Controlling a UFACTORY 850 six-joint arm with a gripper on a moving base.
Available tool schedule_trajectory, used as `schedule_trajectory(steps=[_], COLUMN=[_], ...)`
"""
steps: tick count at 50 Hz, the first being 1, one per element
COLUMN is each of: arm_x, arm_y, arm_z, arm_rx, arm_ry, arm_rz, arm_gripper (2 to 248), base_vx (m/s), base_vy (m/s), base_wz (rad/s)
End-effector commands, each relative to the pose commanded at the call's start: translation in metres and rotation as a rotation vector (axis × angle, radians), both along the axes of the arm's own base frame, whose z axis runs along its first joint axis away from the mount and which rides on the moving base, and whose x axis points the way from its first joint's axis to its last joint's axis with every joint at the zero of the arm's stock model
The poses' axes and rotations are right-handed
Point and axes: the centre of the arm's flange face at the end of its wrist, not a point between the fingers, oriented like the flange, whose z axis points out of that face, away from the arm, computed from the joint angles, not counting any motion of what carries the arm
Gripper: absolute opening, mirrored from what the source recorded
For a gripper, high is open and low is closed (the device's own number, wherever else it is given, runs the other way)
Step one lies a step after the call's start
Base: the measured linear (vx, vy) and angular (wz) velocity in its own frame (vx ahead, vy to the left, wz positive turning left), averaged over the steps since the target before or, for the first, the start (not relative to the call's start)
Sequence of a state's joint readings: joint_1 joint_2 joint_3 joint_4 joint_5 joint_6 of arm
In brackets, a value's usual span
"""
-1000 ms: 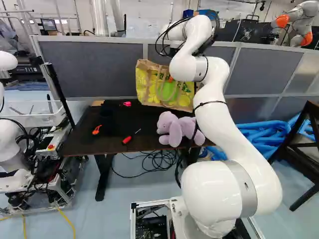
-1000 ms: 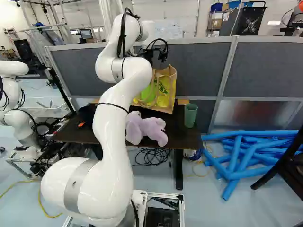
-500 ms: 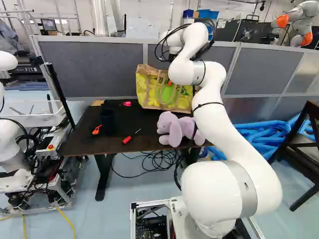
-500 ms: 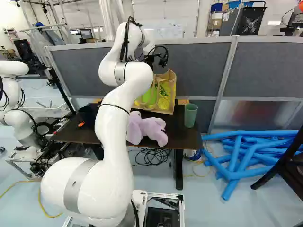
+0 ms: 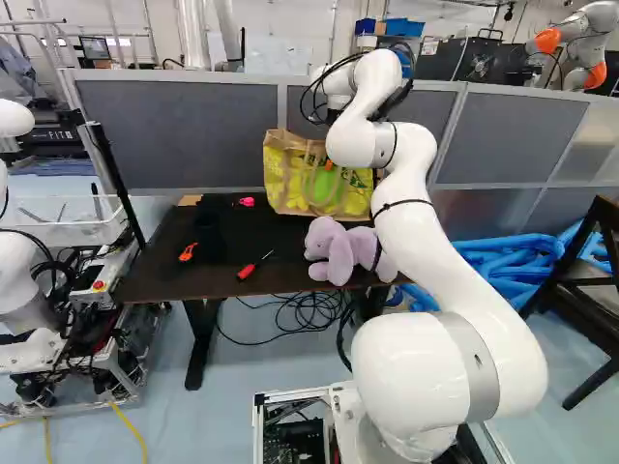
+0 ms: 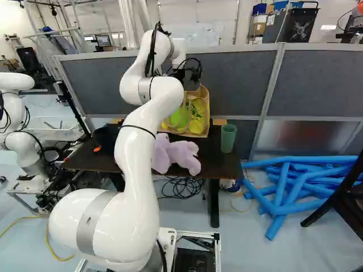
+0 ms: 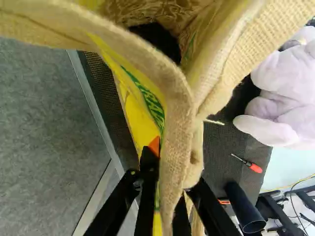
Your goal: Pick up the bag on the ground and place it on the table
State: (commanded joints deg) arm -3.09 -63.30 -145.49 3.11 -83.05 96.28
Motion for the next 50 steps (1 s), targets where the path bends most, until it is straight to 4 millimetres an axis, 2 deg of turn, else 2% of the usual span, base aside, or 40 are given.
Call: schedule_trajectory(steps=[1,5,6,10,11,16,17,21,22,26,27,31,32,50], arm_x=[0.0,0.0,0.0,0.0,0.0,0.0,0.0,0.0,0.0,0.0,0.0,0.0,-0.001,-0.012], arm_y=[0.0,0.0,0.0,0.0,0.0,0.0,0.0,0.0,0.0,0.0,0.0,0.0,0.0,0.001], arm_z=[0.0,0.0,0.0,0.0,0.0,0.0,0.0,0.0,0.0,0.0,0.0,0.0,0.0,0.023], arm_rx=[0.0,0.0,0.0,0.0,0.0,0.0,0.0,0.0,0.0,0.0,0.0,0.0,0.0,0.001], arm_ry=[0.0,0.0,0.0,0.0,0.0,0.0,0.0,0.0,0.0,0.0,0.0,0.005,0.008,0.039], arm_rz=[0.0,0.0,0.0,0.0,0.0,0.0,0.0,0.0,0.0,0.0,0.0,0.0,0.0,0.003], arm_gripper=[52,52,88,88,122,122,157,157,193,193,229,229,247,247], base_vx=[0.0,0.0,0.0,0.0,0.0,0.0,0.0,0.0,0.0,0.0,0.0,0.0,0.0,0.0], base_vy=[0.0,0.0,0.0,0.0,0.0,0.0,0.0,0.0,0.0,0.0,0.0,0.0,0.0,0.0], base_wz=[0.0,0.0,0.0,0.0,0.0,0.0,0.0,0.0,0.0,0.0,0.0,0.0,0.0,0.0])
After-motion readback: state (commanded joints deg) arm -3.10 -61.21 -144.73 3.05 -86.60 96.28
